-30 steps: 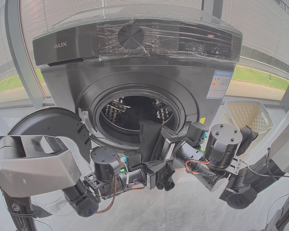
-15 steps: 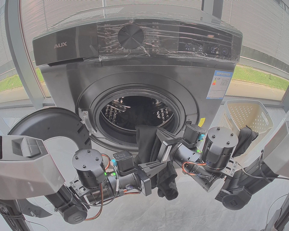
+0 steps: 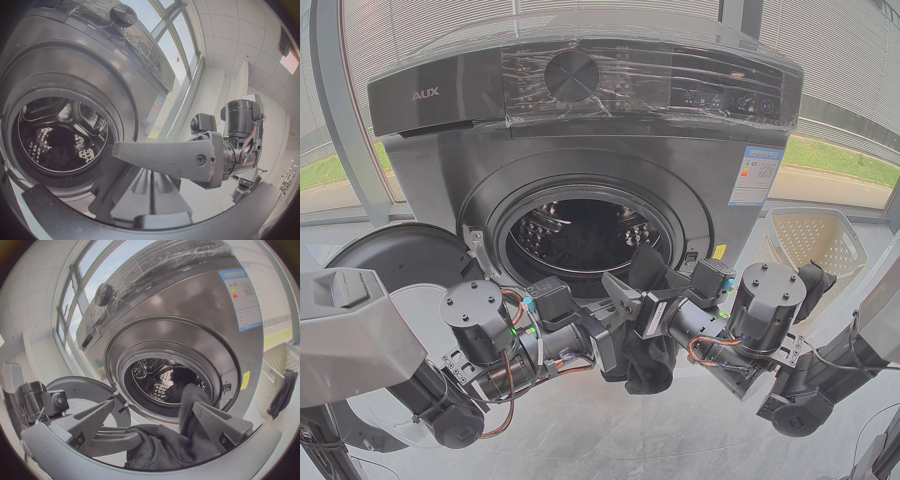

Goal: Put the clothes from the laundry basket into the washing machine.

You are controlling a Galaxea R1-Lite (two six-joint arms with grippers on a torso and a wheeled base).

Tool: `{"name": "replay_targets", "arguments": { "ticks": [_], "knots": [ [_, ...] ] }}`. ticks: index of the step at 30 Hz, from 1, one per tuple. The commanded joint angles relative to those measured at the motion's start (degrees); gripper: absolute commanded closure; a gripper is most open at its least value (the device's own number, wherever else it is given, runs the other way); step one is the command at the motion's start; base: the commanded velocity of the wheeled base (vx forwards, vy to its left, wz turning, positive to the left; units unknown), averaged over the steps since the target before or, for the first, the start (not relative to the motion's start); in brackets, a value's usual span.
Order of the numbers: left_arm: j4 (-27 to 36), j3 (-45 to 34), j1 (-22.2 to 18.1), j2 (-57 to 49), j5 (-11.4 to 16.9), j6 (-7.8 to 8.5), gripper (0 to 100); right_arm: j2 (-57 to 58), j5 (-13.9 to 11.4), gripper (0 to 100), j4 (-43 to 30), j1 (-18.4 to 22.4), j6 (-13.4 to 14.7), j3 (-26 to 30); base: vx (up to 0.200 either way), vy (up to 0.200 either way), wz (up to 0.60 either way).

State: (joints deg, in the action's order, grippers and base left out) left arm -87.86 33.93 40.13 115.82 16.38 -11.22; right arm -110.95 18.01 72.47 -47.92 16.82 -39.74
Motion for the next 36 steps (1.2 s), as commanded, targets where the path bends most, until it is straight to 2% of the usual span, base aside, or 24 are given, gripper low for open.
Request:
{"name": "replay_targets", "arguments": {
  "ticks": [1,7,9,15,21,30,33,34,36],
  "knots": [
    [-0.21,0.00,-0.14,-0.51,-0.04,-0.03,100,1.00,0.01,0,-0.75,-1.21,3.39,0.19,0.000,0.000,0.00],
    [-0.65,-0.18,-1.55,-0.69,-0.83,0.14,100,1.87,0.45,0,-5.59,-1.21,7.08,4.85,0.000,0.000,0.00],
    [-0.56,-0.62,-1.81,-1.92,-0.83,0.14,100,2.14,1.15,0,-5.94,-0.15,7.87,3.88,0.000,0.000,0.00],
    [-0.56,-1.67,-1.81,-2.53,-1.00,0.14,100,4.34,1.95,0,-6.38,5.12,7.87,-1.13,0.000,0.000,0.00],
    [-0.56,-1.85,-2.16,-2.09,-3.11,0.40,100,4.60,2.03,0,-6.56,6.96,7.87,-0.86,0.000,0.000,0.00],
    [-0.56,-3.96,-3.13,-1.83,-3.29,0.23,100,4.07,2.21,0,-9.81,7.14,7.08,3.35,0.000,0.000,0.00],
    [-0.56,-4.75,-3.13,-2.09,-3.29,0.23,100,3.72,2.21,0,-9.54,7.49,5.85,4.67,0.000,0.000,0.00],
    [-0.56,-5.19,-3.22,-2.53,-3.38,0.14,100,3.63,2.30,0,-8.66,8.11,4.01,4.85,0.000,0.000,0.00],
    [-0.56,-4.83,-4.01,-3.76,-3.38,0.14,100,4.25,2.21,0,-7.43,9.34,2.43,4.06,0.000,0.000,0.00]
  ]
}}
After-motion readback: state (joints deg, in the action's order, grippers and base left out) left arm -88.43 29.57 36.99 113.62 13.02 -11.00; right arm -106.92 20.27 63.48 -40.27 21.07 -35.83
